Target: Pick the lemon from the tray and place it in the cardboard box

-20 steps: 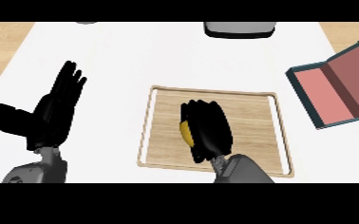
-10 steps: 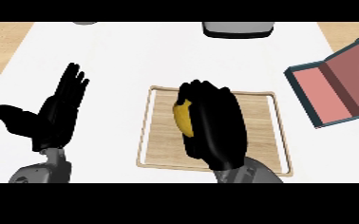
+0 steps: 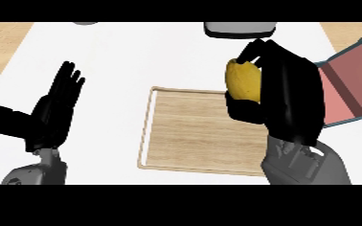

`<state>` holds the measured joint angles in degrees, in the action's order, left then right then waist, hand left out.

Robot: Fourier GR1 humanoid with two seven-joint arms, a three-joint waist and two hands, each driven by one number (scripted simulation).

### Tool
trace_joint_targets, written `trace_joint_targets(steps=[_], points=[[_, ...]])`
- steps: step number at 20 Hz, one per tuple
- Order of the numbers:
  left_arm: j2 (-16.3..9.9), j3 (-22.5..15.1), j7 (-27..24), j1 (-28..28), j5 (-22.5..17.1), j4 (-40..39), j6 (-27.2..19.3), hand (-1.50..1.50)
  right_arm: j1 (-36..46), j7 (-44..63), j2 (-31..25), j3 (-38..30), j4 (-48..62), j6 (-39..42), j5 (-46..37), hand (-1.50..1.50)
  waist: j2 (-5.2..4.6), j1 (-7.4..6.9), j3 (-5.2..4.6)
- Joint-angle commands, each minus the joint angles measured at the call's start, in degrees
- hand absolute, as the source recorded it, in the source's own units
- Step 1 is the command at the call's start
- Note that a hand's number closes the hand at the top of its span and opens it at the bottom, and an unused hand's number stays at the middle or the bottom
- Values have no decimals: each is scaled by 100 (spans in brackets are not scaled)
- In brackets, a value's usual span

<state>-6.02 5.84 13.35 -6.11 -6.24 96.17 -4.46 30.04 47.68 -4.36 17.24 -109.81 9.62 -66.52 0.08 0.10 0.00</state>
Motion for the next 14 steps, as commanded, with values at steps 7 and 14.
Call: trace_joint_targets(steps=[7, 14], points=[[-90, 76, 134, -241, -28, -71, 27, 0, 560, -785, -808, -1970, 793, 198, 930, 150, -14, -37, 0], [128, -84, -224, -42, 135, -233, -31, 0, 338, -1785, -1540, -2394, 2259, -874, 420, 150, -33, -64, 0]])
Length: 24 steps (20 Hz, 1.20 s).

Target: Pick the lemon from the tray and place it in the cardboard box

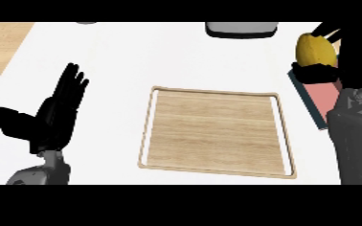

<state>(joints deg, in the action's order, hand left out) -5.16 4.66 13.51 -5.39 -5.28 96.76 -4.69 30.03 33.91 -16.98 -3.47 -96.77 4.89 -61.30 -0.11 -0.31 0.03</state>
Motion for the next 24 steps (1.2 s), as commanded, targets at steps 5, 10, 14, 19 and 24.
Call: trace_joint_targets(steps=[5, 10, 14, 19, 24], points=[[67, -43, 173, -244, 34, 43, -123, 0, 89, -1160, -633, -507, 1887, -784, -114, 150, -3, -7, -1], [210, -218, -232, 19, 231, -60, -121, 0, 619, -1418, -1171, -484, 3142, -224, -293, 150, -21, -84, -3], [-71, 18, 161, -98, -40, 108, 50, 0, 319, -1332, -1263, -348, 3849, 627, -340, -150, -19, -108, -2], [33, -132, 200, -95, 142, 192, -88, 0, 596, -2515, -1366, -996, 5095, -447, 167, -150, -14, -65, 4], [-59, 83, -83, -181, 39, -247, 29, 0, 811, -3162, -1080, -1369, 4874, -1892, 509, -150, -34, -52, 8]])
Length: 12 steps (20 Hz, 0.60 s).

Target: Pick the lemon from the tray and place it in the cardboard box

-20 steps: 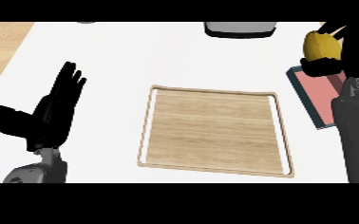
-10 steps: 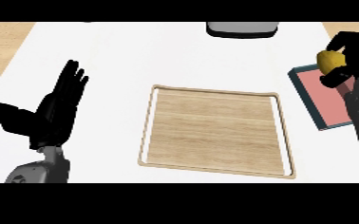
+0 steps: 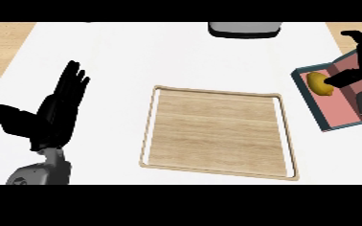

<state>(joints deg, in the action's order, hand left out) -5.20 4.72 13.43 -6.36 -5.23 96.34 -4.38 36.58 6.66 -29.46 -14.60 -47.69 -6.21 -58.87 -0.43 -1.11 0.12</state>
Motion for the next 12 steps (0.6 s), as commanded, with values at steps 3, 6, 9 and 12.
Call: trace_joint_targets(steps=[3, 6, 9, 12], points=[[39, 7, 174, -88, -30, 73, -81, 0, 194, -1103, 208, -658, -372, -1226, 864, -150, 31, 65, 3], [-51, 108, -254, 61, 5, -229, 58, 0, 315, -1268, 418, -1004, -418, -1119, 1506, -150, 33, 92, -8], [-147, 189, 34, -17, -131, -74, 98, 0, 475, -1197, 476, -1539, -349, -701, 2314, -150, 44, 91, -5], [-123, 219, -72, -11, -132, -134, 82, 0, 508, -1337, 352, -2219, -451, -167, 3303, -150, 63, 173, -3]])
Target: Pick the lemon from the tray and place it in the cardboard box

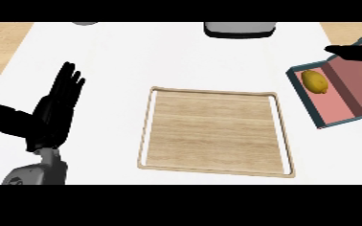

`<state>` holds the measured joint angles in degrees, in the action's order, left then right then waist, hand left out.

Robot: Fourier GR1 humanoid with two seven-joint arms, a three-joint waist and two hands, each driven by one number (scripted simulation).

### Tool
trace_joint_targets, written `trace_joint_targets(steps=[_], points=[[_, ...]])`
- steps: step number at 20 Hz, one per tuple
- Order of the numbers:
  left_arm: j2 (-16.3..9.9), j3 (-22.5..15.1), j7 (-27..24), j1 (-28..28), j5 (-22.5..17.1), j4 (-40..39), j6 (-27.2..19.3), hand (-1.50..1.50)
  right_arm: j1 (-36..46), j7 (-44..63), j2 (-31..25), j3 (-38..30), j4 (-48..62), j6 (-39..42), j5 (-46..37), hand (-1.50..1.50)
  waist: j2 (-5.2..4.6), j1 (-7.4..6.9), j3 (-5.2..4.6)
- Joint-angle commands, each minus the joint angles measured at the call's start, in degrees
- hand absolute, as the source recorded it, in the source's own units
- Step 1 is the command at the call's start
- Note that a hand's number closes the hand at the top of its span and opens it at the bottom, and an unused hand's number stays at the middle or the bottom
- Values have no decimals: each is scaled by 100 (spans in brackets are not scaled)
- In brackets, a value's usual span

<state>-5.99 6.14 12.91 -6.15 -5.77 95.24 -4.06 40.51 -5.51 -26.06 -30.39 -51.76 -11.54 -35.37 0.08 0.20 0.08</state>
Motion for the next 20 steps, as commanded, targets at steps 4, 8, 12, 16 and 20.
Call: trace_joint_targets(steps=[4, 8, 12, 16, 20], points=[[49, -124, 309, 60, 66, 403, -121, 0, -115, -294, -122, -1036, -195, 703, 1627, -150, 14, -12, -1], [-123, 118, 95, -212, -109, -77, 96, 0, -478, -468, -223, -1305, -276, 874, 2166, -150, -5, 8, -8], [216, -271, 136, -87, 241, 189, -235, 0, -775, -898, -441, -1343, -121, 683, 2417, -150, -11, -31, -6], [-15, 83, 36, -84, -112, 5, 67, 0, -1296, -1227, -490, -1511, -268, 970, 2916, -150, -9, -18, -8], [236, -229, -41, -252, 273, -193, -231, 0, -1673, -919, -807, -1561, -580, 1340, 3283, -150, -5, 2, -9]])
